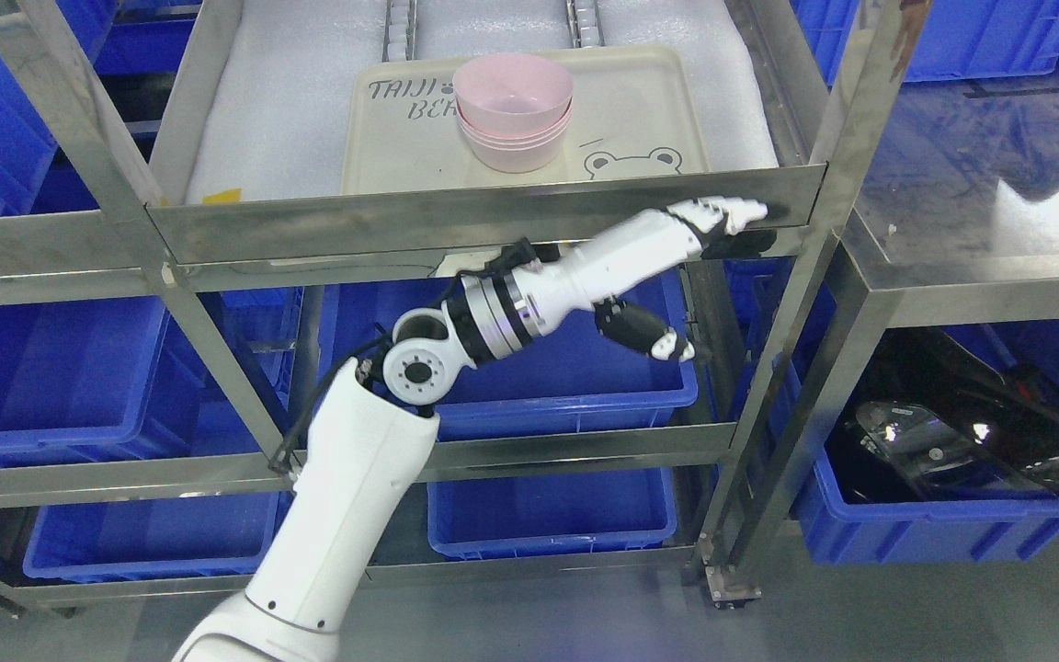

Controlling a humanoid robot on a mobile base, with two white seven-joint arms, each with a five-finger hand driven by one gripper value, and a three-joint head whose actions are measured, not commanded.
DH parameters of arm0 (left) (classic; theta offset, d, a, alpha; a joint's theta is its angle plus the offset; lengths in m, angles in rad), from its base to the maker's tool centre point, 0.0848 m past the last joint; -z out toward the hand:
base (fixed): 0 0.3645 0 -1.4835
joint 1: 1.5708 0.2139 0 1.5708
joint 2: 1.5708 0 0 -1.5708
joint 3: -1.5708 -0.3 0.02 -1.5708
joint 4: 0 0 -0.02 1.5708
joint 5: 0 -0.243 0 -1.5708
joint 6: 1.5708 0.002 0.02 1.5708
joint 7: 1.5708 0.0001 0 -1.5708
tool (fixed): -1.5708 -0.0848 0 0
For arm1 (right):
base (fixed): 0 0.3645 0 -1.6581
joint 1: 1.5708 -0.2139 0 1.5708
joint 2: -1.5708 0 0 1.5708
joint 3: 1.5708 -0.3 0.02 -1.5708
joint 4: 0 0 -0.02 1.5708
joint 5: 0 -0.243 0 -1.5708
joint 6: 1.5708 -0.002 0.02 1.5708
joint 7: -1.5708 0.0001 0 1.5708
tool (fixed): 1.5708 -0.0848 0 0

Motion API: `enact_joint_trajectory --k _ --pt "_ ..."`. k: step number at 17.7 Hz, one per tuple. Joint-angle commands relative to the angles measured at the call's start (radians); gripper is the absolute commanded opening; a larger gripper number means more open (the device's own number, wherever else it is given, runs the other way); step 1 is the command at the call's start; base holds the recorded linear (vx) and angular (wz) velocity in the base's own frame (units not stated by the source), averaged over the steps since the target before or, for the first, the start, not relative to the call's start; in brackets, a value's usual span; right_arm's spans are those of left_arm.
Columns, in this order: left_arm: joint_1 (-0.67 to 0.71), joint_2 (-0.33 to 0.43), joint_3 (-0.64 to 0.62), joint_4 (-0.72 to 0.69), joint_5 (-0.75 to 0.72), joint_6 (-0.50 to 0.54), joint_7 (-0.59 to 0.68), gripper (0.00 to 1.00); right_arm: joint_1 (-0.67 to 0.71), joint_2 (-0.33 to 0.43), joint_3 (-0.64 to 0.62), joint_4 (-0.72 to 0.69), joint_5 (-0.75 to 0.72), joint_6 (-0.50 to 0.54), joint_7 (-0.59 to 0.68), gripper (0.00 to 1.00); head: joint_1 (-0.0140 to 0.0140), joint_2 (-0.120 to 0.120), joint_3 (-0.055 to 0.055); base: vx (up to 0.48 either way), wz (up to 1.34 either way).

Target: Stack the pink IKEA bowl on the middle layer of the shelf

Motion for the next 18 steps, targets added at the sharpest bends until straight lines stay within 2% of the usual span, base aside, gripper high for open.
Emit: enact_joint_trajectory --k 1,5,9,13,18 --pt "0.289 0.006 -0.14 -0.036 0.021 -0.031 0.001 1.0 0.023 -0.017 0.0 -0.017 0.0 -0.005 -0.006 1.0 0.0 0.0 0.0 0.0 0.0" --pt "0.475 0.006 0.031 0.009 0.035 -0.027 0.064 1.0 0.023 -0.017 0.0 -0.017 0.0 -0.005 -0.006 1.0 0.0 0.0 0.0 0.0 0.0" --pt "0.534 0.006 0.106 0.079 0.131 -0.017 0.334 1.0 0.023 -0.017 0.0 -0.017 0.0 -0.005 -0.006 1.0 0.0 0.0 0.0 0.0 0.0" --pt "0.546 0.006 0.212 0.081 0.242 0.051 0.535 1.0 0.023 -0.017 0.0 -0.017 0.0 -0.005 -0.006 1.0 0.0 0.0 0.0 0.0 0.0" --pt "0.545 0.006 0.327 0.073 0.253 0.07 0.557 1.0 0.023 -0.017 0.0 -0.017 0.0 -0.005 -0.006 1.0 0.0 0.0 0.0 0.0 0.0"
